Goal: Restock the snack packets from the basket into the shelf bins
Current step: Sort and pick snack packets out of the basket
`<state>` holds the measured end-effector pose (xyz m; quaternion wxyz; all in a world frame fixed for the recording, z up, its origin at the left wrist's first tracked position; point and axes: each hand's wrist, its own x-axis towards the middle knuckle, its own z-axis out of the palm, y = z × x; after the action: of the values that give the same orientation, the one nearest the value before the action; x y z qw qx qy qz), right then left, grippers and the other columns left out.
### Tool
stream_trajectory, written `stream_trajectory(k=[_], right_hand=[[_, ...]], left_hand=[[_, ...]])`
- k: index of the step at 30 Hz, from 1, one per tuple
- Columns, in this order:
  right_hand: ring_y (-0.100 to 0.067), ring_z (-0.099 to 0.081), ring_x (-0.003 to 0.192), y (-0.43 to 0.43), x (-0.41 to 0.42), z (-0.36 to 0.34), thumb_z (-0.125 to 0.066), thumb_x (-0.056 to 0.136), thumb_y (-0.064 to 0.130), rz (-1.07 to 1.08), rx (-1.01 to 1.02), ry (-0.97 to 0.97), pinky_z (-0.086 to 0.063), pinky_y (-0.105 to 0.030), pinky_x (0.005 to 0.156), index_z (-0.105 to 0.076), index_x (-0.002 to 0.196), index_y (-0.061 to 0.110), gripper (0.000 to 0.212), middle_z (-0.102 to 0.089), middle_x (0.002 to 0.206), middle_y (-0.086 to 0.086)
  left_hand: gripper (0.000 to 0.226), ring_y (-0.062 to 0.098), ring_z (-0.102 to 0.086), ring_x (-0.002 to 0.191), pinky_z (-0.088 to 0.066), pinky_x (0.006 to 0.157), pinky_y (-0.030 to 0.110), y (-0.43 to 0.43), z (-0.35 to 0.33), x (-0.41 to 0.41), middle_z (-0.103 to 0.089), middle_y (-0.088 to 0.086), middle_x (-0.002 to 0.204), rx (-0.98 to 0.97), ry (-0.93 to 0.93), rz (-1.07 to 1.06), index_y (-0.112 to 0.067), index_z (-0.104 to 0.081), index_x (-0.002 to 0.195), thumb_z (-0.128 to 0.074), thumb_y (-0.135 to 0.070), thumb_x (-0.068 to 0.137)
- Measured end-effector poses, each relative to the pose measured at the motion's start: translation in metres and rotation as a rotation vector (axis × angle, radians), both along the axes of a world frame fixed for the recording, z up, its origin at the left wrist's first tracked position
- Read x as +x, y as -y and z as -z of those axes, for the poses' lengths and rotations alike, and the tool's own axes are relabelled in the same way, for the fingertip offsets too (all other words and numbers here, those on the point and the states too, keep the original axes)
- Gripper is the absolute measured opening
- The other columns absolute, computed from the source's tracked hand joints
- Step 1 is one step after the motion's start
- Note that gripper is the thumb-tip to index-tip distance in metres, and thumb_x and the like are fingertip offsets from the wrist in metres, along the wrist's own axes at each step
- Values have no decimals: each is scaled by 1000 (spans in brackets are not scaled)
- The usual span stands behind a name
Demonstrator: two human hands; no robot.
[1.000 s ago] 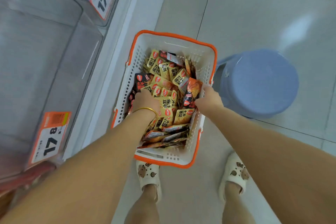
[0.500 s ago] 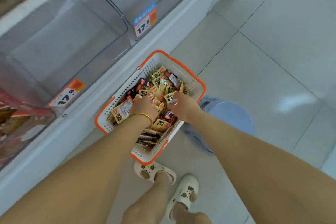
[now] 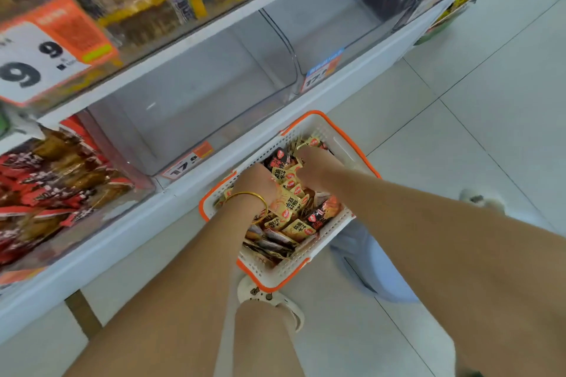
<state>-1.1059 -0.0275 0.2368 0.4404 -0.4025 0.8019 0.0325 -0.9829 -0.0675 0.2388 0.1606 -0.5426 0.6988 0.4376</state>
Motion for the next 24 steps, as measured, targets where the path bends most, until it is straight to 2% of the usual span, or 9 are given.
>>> stream_trajectory(k=[4, 5, 7, 10, 11, 13, 16, 19, 24], right_hand=[[-22, -56, 78, 18, -17, 15, -40, 91, -3, -155, 51, -30, -40, -27, 54, -39, 134, 7, 44, -58, 110, -14], [-23, -59, 80, 24, -24, 22, -41, 91, -2, -181, 42, -35, -43, -28, 55, -40, 133, 8, 43, -58, 110, -14], [-25, -61, 83, 38, -36, 39, -43, 91, 1, -239, 26, -17, -48, -32, 61, -43, 131, 10, 41, -59, 109, -14], [-27, -60, 89, 53, -56, 75, -45, 93, 5, -394, 5, 12, -54, -35, 71, -46, 128, 10, 36, -59, 110, -13], [-28, -61, 91, 56, -63, 89, -45, 93, 5, -443, -3, 27, -54, -35, 73, -46, 127, 9, 35, -59, 110, -12], [-28, -61, 93, 62, -79, 118, -46, 92, 4, -542, -26, 50, -52, -35, 73, -48, 124, 8, 32, -58, 107, -10], [-27, -60, 89, 72, -100, 159, -46, 92, 6, -597, -95, 49, -51, -34, 70, -48, 124, 10, 32, -59, 103, -10], [-32, -56, 107, 81, -117, 187, -48, 92, 7, -611, -201, 31, -50, -38, 86, -44, 129, 11, 37, -54, 122, -14], [-32, -57, 108, 80, -131, 213, -46, 91, 7, -647, -392, 11, -51, -41, 87, -48, 127, 12, 36, -53, 128, -11]], left_hand=[[21, 21, -47, 71, -41, 67, 29, 18, 20, -13, -47, 3, 68, 18, -29, -16, -2, -61, 83, -42, 0, 91], [22, 19, -46, 69, -41, 65, 27, 22, 26, -18, -47, 4, 69, 13, -30, -27, -3, -62, 84, -42, 0, 92], [29, 17, -41, 60, -33, 51, 23, 31, 44, -28, -42, 4, 62, 6, 11, -30, -7, -50, 65, -40, 1, 92], [35, 22, -47, 71, -36, 59, 25, 36, 87, -51, -46, 5, 66, 29, 134, -73, -11, -41, 59, -39, -1, 93], [33, 23, -51, 75, -39, 64, 28, 36, 101, -60, -53, 8, 73, 38, 166, -79, -10, -46, 62, -39, -2, 93], [27, 27, -59, 92, -45, 77, 31, 36, 125, -81, -63, 14, 99, 43, 222, -55, -3, -62, 87, -36, -4, 96], [32, 27, -57, 110, -46, 92, 33, 37, 158, -106, -60, 14, 121, 19, 265, -40, -2, -60, 118, -36, -8, 98], [31, 28, -56, 114, -44, 91, 30, 43, 190, -114, -59, 14, 125, 9, 286, -114, -4, -57, 123, -41, -12, 97], [33, 26, -54, 118, -42, 90, 27, 35, 206, -117, -57, 14, 129, -86, 264, -246, -2, -54, 126, -38, -11, 99]])
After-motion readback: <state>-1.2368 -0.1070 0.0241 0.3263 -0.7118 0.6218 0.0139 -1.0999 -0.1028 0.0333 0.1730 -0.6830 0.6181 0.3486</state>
